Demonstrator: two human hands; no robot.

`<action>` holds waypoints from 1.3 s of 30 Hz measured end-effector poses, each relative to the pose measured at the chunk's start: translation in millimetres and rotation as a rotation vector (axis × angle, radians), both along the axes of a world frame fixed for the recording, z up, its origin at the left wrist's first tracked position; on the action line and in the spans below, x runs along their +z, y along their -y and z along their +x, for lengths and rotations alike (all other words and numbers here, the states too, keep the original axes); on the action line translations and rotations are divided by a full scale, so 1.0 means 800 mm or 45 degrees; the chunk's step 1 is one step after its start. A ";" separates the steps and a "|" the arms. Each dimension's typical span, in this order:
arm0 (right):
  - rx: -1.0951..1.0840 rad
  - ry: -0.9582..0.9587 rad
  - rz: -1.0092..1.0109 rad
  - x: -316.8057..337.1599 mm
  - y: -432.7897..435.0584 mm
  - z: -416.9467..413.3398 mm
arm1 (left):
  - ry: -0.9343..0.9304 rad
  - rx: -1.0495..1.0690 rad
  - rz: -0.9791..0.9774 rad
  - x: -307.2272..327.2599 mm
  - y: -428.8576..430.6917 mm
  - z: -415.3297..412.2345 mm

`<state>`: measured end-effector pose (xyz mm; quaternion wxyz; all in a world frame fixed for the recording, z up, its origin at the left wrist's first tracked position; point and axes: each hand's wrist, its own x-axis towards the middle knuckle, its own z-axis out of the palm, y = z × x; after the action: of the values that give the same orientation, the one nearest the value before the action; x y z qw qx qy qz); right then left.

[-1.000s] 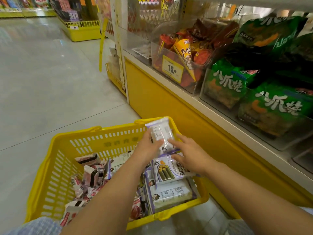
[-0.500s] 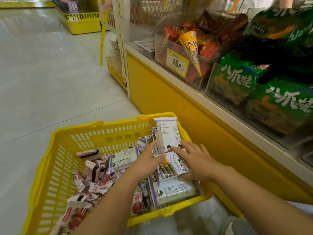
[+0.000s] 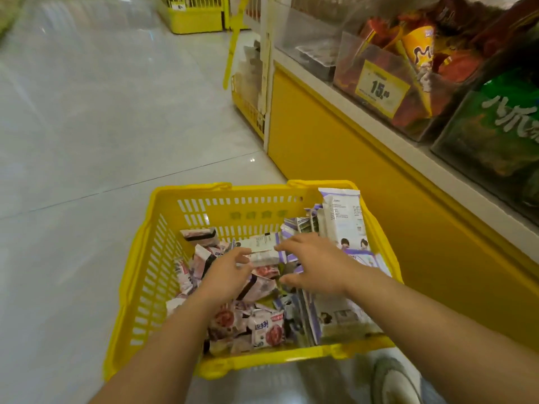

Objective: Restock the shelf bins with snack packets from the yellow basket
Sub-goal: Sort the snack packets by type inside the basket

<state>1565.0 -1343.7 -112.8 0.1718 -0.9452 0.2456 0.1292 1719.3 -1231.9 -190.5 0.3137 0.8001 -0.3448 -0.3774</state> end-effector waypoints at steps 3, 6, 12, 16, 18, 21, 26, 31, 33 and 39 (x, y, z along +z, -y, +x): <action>-0.001 -0.075 0.103 -0.028 0.014 0.046 | 0.053 0.046 0.032 -0.019 -0.001 0.030; -0.018 -0.193 0.142 -0.065 0.036 0.090 | 0.202 0.002 0.054 -0.039 0.002 0.055; 0.014 -0.440 0.078 -0.127 0.062 0.143 | 0.768 -0.329 0.273 -0.072 -0.001 0.102; 0.074 -0.509 -0.060 -0.156 0.063 0.159 | 0.782 -0.389 0.416 -0.090 -0.006 0.112; 0.097 -0.520 -0.163 -0.164 0.059 0.164 | 0.845 -0.330 0.394 -0.092 -0.005 0.113; 0.150 -0.537 -0.271 -0.164 0.054 0.169 | 0.853 -0.197 0.366 -0.092 -0.001 0.115; 0.172 -0.575 -0.298 -0.151 0.046 0.170 | 0.797 -0.113 0.342 -0.088 -0.003 0.116; 0.120 -0.553 -0.057 -0.150 0.045 0.149 | 0.809 -0.138 0.347 -0.085 -0.007 0.114; 0.074 -0.515 0.058 -0.156 0.043 0.144 | 0.797 -0.144 0.346 -0.084 -0.007 0.113; 0.073 -0.532 0.137 -0.177 0.043 0.143 | 0.781 -0.148 0.328 -0.085 -0.008 0.114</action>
<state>1679.0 -1378.1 -254.0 0.1637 -0.8940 0.2415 0.3400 1810.3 -1225.3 -258.3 0.0696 0.8885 -0.4176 -0.1767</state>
